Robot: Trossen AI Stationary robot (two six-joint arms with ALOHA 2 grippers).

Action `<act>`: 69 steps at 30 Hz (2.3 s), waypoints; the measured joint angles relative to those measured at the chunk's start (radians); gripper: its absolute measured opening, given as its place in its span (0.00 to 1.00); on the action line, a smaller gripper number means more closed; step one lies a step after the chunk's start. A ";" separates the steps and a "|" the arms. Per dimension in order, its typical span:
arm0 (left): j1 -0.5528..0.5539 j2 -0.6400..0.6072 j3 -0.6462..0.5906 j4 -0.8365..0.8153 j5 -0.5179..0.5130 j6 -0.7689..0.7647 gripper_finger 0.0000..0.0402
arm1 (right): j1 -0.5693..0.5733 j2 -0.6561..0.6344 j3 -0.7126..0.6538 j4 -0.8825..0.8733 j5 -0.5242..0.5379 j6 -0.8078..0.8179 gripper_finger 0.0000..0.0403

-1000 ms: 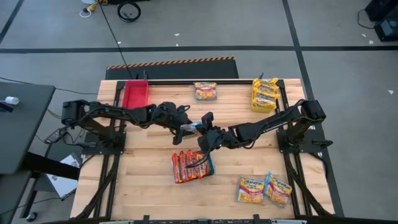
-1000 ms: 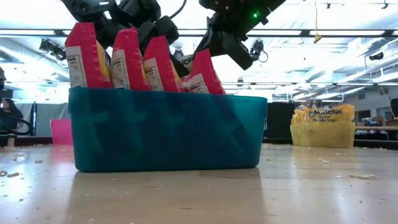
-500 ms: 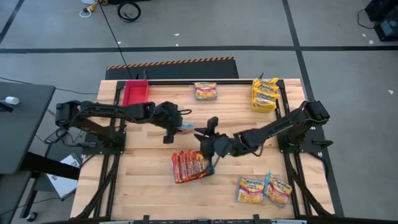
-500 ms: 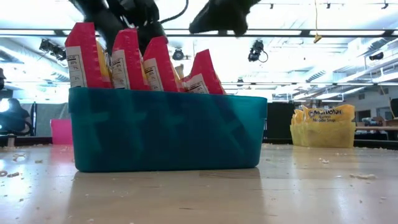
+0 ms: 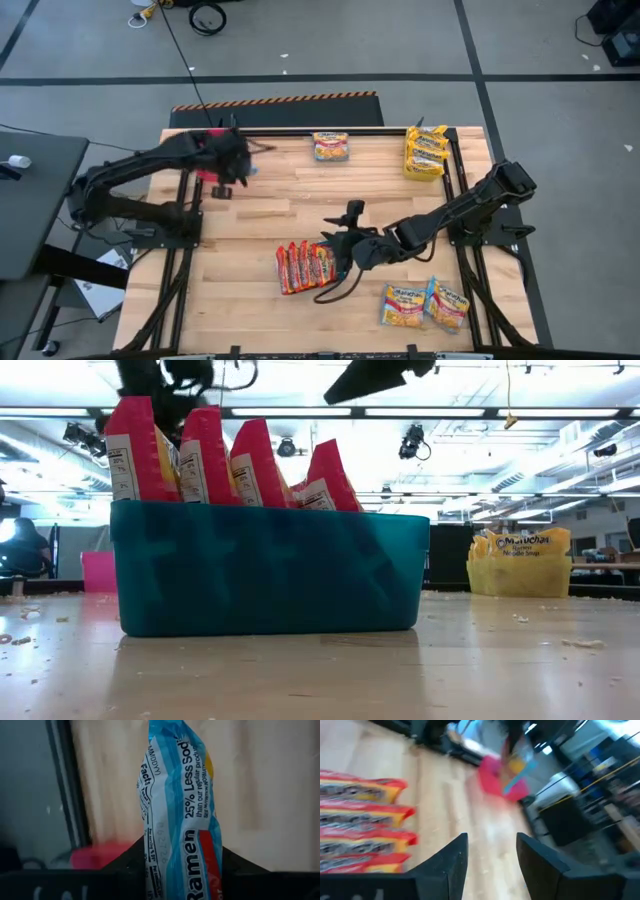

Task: Sort Maruchan noodles
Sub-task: Put the middle blue noodle pack into the red bin

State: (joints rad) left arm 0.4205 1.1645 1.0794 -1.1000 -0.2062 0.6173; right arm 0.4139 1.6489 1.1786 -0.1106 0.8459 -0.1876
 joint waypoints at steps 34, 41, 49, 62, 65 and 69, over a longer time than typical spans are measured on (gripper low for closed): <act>0.563 0.256 -0.140 0.357 0.225 0.201 0.30 | 0.030 0.000 -0.061 -0.141 -0.053 0.235 0.43; 0.461 0.256 -0.140 0.436 0.523 0.211 0.30 | 0.015 0.000 -0.061 -0.141 -0.030 0.209 0.43; 0.393 0.283 -0.140 0.642 0.547 0.196 0.30 | -0.005 0.000 -0.061 -0.141 -0.035 0.207 0.43; 0.442 0.380 -0.125 0.524 0.020 -0.041 0.30 | -0.006 0.000 -0.061 -0.141 -0.036 0.186 0.43; 0.453 0.379 -0.089 0.333 -0.011 -0.142 0.30 | -0.014 0.000 -0.061 -0.140 -0.037 0.179 0.43; 0.444 0.378 -0.061 0.097 0.108 -0.297 0.30 | -0.018 0.000 -0.061 -0.139 -0.037 0.183 0.43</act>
State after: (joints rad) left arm 0.8646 1.5425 1.0182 -1.0028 -0.0985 0.3203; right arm 0.3961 1.6493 1.1179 -0.2497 0.8089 -0.0044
